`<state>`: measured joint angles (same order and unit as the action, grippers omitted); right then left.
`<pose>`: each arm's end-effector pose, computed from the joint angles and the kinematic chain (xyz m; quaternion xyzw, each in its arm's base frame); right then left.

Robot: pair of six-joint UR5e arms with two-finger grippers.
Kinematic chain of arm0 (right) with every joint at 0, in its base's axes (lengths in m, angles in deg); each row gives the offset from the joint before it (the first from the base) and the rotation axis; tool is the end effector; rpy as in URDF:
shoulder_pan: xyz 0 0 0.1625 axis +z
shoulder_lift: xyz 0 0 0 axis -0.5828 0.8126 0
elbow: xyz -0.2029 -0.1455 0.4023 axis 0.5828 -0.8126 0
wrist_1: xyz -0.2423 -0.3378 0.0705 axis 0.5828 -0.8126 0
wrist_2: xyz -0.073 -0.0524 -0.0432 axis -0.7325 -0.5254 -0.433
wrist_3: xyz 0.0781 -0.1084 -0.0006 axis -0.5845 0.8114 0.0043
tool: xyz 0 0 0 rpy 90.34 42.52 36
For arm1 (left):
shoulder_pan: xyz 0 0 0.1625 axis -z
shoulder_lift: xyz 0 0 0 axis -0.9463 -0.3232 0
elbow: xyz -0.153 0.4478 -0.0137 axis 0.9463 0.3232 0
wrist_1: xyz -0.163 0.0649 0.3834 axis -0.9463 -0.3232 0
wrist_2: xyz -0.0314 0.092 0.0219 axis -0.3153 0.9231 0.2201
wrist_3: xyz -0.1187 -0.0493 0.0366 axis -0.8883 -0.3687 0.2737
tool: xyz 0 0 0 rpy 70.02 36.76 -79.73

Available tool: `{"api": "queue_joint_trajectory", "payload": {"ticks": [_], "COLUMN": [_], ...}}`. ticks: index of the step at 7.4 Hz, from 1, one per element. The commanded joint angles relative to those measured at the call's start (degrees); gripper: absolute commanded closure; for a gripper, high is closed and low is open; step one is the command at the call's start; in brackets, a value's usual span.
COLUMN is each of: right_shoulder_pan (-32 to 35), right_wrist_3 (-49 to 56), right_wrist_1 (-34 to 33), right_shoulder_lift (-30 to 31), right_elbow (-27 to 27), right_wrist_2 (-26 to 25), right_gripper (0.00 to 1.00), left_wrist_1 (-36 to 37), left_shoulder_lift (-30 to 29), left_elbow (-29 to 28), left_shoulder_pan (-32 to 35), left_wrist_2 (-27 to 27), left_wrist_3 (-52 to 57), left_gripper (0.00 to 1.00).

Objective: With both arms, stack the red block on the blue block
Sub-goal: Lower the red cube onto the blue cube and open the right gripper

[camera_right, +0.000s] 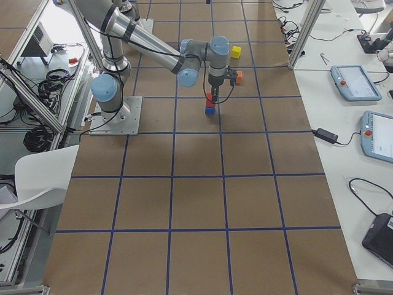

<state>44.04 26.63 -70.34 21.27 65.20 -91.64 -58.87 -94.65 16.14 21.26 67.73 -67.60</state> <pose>0.0335 -0.5353 0.2733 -0.0481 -0.9987 0.0043 0.0175 -0.1688 -0.5110 0.4690 0.0050 -0.9984 -0.0231 0.0511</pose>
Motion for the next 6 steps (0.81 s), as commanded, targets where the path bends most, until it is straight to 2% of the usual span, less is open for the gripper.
{"api": "queue_joint_trajectory", "payload": {"ticks": [1,6], "right_shoulder_pan": [0.02,0.02], "right_wrist_3": [-0.06,0.03], "right_wrist_1": [-0.18,-0.27], "right_shoulder_lift": [-0.08,-0.6], "right_elbow": [0.07,0.07], "right_wrist_2": [0.07,0.16], "right_gripper": [1.0,1.0], "left_wrist_1": [0.0,0.0], "left_shoulder_lift": [0.0,-0.09], "left_elbow": [0.0,0.0], "left_shoulder_pan": [0.06,-0.03], "left_wrist_2": [0.0,0.0], "left_wrist_3": [0.03,0.12], "left_gripper": [0.0,0.0]}}
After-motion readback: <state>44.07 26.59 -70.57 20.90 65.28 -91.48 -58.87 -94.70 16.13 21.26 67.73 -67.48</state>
